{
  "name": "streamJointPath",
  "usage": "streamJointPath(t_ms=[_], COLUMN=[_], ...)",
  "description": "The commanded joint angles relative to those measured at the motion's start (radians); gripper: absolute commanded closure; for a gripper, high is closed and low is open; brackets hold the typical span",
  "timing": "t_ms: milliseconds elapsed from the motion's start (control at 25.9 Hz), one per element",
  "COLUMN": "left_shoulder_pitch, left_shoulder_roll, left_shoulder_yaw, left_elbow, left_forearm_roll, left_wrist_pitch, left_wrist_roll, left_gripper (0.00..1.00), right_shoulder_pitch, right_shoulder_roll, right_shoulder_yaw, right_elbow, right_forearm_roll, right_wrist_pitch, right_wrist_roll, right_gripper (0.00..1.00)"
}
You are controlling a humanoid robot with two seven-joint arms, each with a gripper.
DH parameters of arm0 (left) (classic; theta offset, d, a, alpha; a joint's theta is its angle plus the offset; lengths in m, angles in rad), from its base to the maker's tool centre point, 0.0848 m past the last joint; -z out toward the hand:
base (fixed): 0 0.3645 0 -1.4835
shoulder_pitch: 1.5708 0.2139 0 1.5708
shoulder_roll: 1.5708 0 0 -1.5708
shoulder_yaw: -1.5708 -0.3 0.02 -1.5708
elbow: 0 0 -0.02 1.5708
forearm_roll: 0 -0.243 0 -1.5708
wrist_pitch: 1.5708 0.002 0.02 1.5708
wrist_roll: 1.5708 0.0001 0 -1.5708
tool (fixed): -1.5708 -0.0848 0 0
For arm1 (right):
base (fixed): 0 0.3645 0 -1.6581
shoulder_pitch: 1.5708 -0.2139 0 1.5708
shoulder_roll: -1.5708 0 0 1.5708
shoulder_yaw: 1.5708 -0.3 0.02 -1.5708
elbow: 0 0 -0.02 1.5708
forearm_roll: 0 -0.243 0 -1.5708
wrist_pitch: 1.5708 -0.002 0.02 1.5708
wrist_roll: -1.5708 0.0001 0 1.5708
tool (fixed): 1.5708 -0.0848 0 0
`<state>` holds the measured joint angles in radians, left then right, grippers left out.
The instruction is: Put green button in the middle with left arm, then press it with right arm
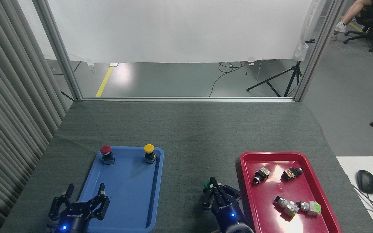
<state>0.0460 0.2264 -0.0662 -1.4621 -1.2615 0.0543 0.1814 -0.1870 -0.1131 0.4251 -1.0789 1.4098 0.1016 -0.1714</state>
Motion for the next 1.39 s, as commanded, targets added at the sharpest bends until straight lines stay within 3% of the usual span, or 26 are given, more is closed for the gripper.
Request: streamJointPath(t_ms=[0,155,232,309,425,464,502,618,811,1352], left_shoulder_pitch=[-0.003,-0.006,-0.006,-0.006,-0.006,-0.006,-0.006,-0.006,-0.008,0.000], left_shoulder_roll=[-0.001,-0.001,0.001,0.001,0.001,0.001,0.001,0.001,0.001,0.001], left_shoulder_yaw=[0.000,0.000,0.000,0.000,0.000,0.000,0.000,0.002,0.014,0.049], left_elbow=[0.000,0.000,0.000,0.000,0.000,0.000,0.000,0.000,0.002,0.008], left_forearm_roll=[0.001,0.001,0.001,0.001,0.001,0.001,0.001,0.001,0.002,0.042], left_wrist_pitch=[-0.001,-0.001,-0.001,-0.001,-0.001,-0.001,-0.001,-0.001,-0.001,-0.002], left_wrist_roll=[0.000,0.000,0.000,0.000,0.000,0.000,0.000,0.000,0.000,0.000], left_gripper=[0.01,0.01,0.01,0.01,0.01,0.01,0.01,0.01,0.01,0.01], right_shoulder_pitch=[0.000,-0.003,-0.003,0.008,0.043,0.060,0.073,0.124,0.199,0.267], right_shoulder_roll=[0.001,-0.007,-0.010,-0.010,-0.028,-0.039,-0.056,-0.109,-0.126,-0.152], right_shoulder_yaw=[0.009,0.004,-0.005,-0.049,-0.160,-0.197,-0.232,-0.327,-0.431,-0.450], right_elbow=[-0.007,-0.095,-0.147,-0.187,-0.237,-0.250,-0.262,-0.286,-0.328,-0.395], right_forearm_roll=[-0.003,-0.005,-0.005,-0.003,-0.003,-0.003,-0.003,-0.003,-0.008,-0.008], right_wrist_pitch=[0.004,0.010,0.009,0.003,-0.036,-0.054,-0.076,-0.119,-0.111,-0.117], right_wrist_roll=[0.040,0.040,0.040,0.040,0.040,0.038,0.033,0.007,0.010,0.007], right_gripper=[1.00,0.99,0.94,0.70,0.19,0.07,0.01,0.00,0.00,0.00])
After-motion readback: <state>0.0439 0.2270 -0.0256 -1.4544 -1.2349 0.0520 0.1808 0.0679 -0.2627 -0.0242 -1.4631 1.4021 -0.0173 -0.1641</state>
